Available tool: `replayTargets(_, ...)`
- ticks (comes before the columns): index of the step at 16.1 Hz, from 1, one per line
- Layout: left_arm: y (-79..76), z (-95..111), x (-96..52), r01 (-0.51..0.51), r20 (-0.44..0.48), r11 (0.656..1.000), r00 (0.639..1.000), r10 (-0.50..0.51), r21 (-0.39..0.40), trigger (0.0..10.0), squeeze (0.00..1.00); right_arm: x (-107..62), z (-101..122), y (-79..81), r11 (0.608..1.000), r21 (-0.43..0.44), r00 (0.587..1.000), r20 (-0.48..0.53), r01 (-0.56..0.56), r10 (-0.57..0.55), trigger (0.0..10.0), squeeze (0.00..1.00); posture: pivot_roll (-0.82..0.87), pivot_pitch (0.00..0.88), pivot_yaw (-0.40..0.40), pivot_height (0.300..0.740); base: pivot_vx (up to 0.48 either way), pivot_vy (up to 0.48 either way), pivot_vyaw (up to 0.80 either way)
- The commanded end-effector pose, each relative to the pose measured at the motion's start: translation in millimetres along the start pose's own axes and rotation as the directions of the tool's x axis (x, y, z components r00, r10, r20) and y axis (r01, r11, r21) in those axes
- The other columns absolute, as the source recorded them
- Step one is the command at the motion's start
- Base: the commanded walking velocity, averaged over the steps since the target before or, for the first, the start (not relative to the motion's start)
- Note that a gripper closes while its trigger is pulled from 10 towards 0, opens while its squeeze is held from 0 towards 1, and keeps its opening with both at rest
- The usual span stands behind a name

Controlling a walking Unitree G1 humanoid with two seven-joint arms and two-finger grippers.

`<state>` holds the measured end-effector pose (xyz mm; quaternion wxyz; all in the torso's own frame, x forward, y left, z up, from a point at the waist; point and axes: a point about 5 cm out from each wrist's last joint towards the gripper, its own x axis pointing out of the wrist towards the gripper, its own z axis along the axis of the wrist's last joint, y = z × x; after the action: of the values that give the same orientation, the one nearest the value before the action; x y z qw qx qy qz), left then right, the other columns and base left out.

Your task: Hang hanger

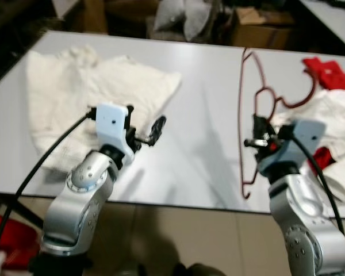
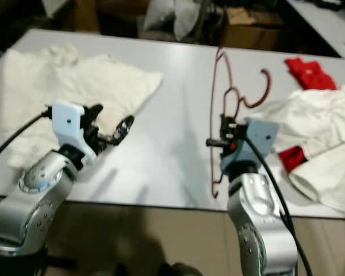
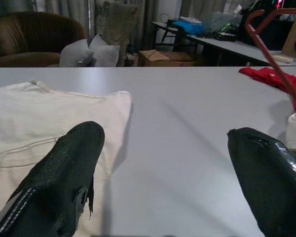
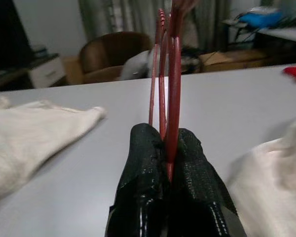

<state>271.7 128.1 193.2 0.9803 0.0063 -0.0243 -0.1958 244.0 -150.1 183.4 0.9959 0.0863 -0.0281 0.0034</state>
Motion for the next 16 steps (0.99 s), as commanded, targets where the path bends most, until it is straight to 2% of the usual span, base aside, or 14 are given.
replayTargets(1,1.5,-2,-2.4,-0.009,-0.015,1.0,1.0,0.01,0.016,10.0,0.74,-0.9,0,-0.9,1.0,-0.017,1.0,0.001,0.014,-0.014,10.0,0.0,0.03,0.091,-0.029,0.74,0.0,-0.48,0.0)
replayTargets(2,1.3,-2,-1.7,-0.009,-0.014,1.0,1.0,0.009,0.018,10.0,0.73,-0.9,1,1.3,0.999,0.031,1.0,0.003,-0.02,0.02,10.0,0.0,0.03,0.089,-0.029,0.74,0.0,-0.48,0.0)
replayTargets(3,1.4,-2,-0.9,-0.008,-0.013,1.0,1.0,0.009,0.019,10.0,0.73,-0.4,1,1.4,0.999,0.04,1.0,0.008,-0.021,0.021,10.0,0.0,0.03,0.083,-0.03,0.74,0.0,-0.48,0.0)
replayTargets(8,3.9,-1,1.0,-0.012,-0.008,0.999,1.0,0.012,0.035,10.0,0.74,5.8,11,-1.6,0.999,0.0,0.994,0.093,0.052,-0.052,10.0,0.0,0.03,0.075,-0.031,0.74,0.0,-0.463,0.0)
replayTargets(10,2.8,-1,1.9,-0.01,-0.006,0.999,1.0,0.011,0.034,10.0,0.74,5.0,11,3.4,0.999,0.033,0.997,0.082,-0.015,0.012,10.0,0.0,0.03,0.074,-0.03,0.74,0.0,-0.446,0.0)
replayTargets(16,0.8,-1,4.3,-0.008,0.004,1.0,1.0,0.008,0.025,10.0,0.73,4.6,15,10.1,0.997,0.048,0.994,0.095,-0.058,0.053,10.0,0.0,0.01,0.063,-0.041,0.74,0.0,-0.446,0.0)
